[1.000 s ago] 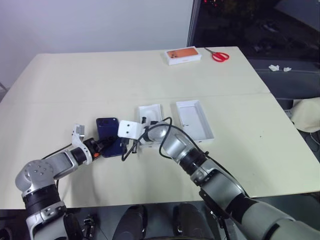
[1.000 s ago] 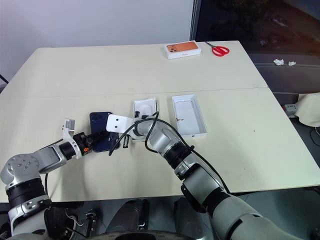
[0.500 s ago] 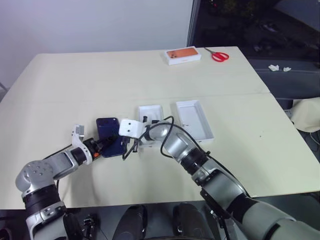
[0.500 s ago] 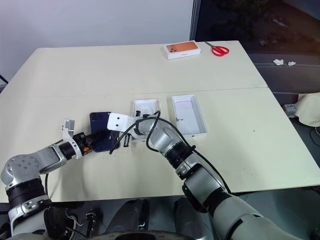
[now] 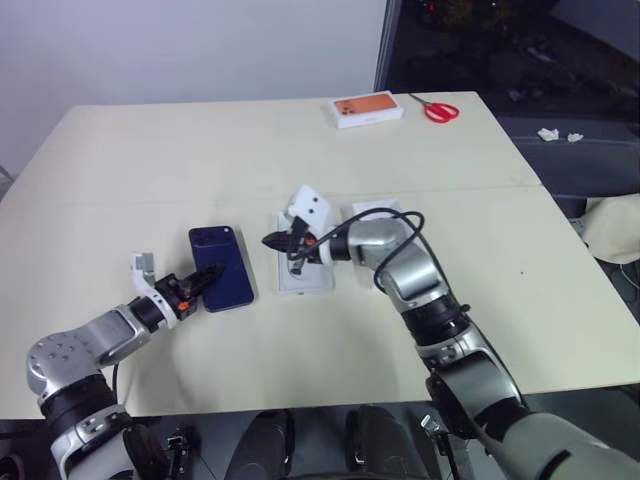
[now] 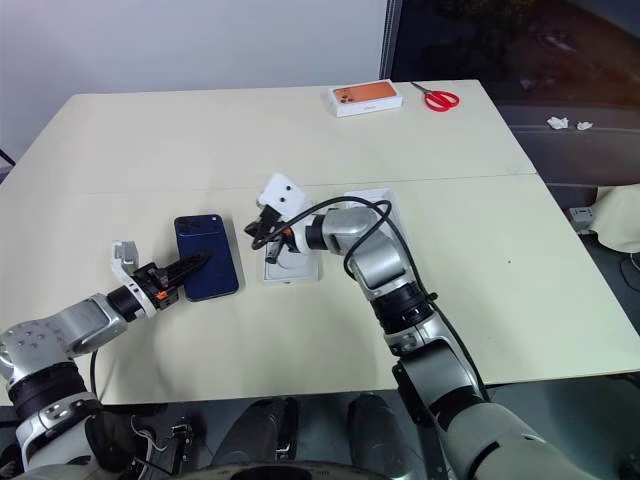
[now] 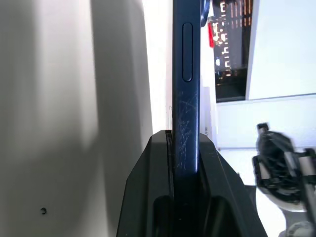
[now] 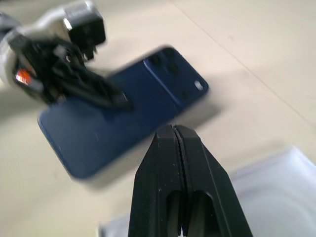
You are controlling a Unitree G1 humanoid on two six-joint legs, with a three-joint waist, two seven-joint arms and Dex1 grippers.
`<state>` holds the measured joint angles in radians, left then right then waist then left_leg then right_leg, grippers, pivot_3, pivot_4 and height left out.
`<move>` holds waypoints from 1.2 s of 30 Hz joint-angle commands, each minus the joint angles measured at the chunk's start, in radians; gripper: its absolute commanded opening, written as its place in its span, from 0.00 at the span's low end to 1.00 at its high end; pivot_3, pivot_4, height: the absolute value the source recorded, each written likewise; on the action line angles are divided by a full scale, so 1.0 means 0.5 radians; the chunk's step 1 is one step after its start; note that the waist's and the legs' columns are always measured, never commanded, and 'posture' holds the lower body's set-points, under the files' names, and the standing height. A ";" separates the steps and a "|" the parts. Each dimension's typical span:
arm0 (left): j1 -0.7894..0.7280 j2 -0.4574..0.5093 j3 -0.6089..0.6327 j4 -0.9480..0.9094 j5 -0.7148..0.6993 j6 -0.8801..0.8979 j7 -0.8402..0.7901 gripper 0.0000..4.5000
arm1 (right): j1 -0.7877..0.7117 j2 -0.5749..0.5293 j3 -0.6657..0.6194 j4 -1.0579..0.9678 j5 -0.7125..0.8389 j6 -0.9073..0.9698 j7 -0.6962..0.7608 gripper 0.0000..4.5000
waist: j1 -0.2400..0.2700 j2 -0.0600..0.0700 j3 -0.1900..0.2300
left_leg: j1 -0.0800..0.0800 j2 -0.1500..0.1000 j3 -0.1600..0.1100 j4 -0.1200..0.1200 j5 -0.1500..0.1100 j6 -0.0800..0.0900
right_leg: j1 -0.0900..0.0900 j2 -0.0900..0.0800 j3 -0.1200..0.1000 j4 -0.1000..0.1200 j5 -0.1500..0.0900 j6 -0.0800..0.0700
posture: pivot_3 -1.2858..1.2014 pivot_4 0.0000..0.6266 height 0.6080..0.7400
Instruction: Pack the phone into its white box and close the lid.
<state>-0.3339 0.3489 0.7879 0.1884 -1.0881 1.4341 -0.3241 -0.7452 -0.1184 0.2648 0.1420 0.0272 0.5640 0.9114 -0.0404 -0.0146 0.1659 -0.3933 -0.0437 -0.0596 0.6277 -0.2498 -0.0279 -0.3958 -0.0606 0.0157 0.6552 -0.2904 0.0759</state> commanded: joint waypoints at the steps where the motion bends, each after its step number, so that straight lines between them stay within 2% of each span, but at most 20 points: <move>1: 0.010 0.000 -0.048 -0.011 -0.032 0.007 0.026 0.06 | 0.003 -0.031 0.007 -0.145 0.072 0.011 -0.001 0.00 | 0.000 0.000 0.000 | 0.000 0.000 0.000 0.000 0.000 0.000 | 0.000 0.000 0.000 0.000 0.000 0.000 | 0.52 0.24 1.00; 9: 0.011 -0.003 -0.044 -0.017 -0.105 0.004 0.047 0.06 | 0.111 -0.185 0.044 -0.262 0.101 -0.021 0.012 0.00 | 0.009 0.000 0.001 | -0.001 0.000 0.001 0.000 0.000 0.000 | 0.001 0.000 0.000 -0.003 0.000 0.000 | 0.52 0.24 1.00; 12: 0.019 0.001 -0.051 -0.061 -0.155 0.009 0.045 0.06 | 0.190 -0.279 0.004 -0.375 0.222 0.041 0.115 0.00 | 0.013 -0.001 0.001 | -0.002 0.000 0.001 0.000 -0.001 0.001 | 0.001 0.000 0.000 -0.005 0.000 0.000 | 0.52 0.24 1.00; 15: 0.016 0.033 -0.062 -0.056 -0.167 0.016 0.036 0.04 | 0.225 -0.368 0.046 -0.453 0.223 0.007 0.139 0.20 | 0.013 -0.001 0.002 | -0.004 0.000 0.001 0.000 -0.001 0.001 | -0.001 0.000 0.000 -0.005 0.000 0.000 | 0.52 0.24 1.00; 19: -0.008 0.096 -0.086 -0.054 -0.197 0.037 -0.012 0.04 | 0.247 -0.507 0.176 -0.487 0.121 -0.139 0.179 0.64 | 0.013 -0.005 0.004 | -0.006 0.000 0.000 0.001 -0.001 0.001 | -0.002 0.000 0.000 -0.005 0.000 0.000 | 0.52 0.24 1.00; 26: -0.043 0.179 -0.110 -0.024 -0.243 0.044 -0.046 0.04 | 0.259 -0.612 0.353 -0.414 0.016 -0.306 0.235 0.64 | 0.010 -0.008 0.006 | -0.025 0.001 0.000 0.005 0.000 0.001 | -0.022 0.000 0.000 -0.002 0.000 0.000 | 0.52 0.24 1.00; 36: -0.007 0.219 -0.090 -0.015 -0.306 0.048 -0.048 0.04 | 0.175 -0.568 0.486 -0.198 -0.163 -0.495 0.219 0.64 | 0.012 -0.008 0.006 | -0.029 0.001 0.000 0.007 0.001 0.000 | -0.026 0.000 -0.001 -0.001 0.000 0.000 | 0.52 0.24 1.00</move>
<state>-0.3311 0.4370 0.7226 0.1949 -1.1947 1.4582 -0.3247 -0.6382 -0.4089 0.5001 0.0356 -0.0389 0.3415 1.0249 -0.0346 -0.0188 0.1690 -0.4078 -0.0433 -0.0595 0.6309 -0.2495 -0.0280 -0.4086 -0.0605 0.0153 0.6548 -0.2902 0.0761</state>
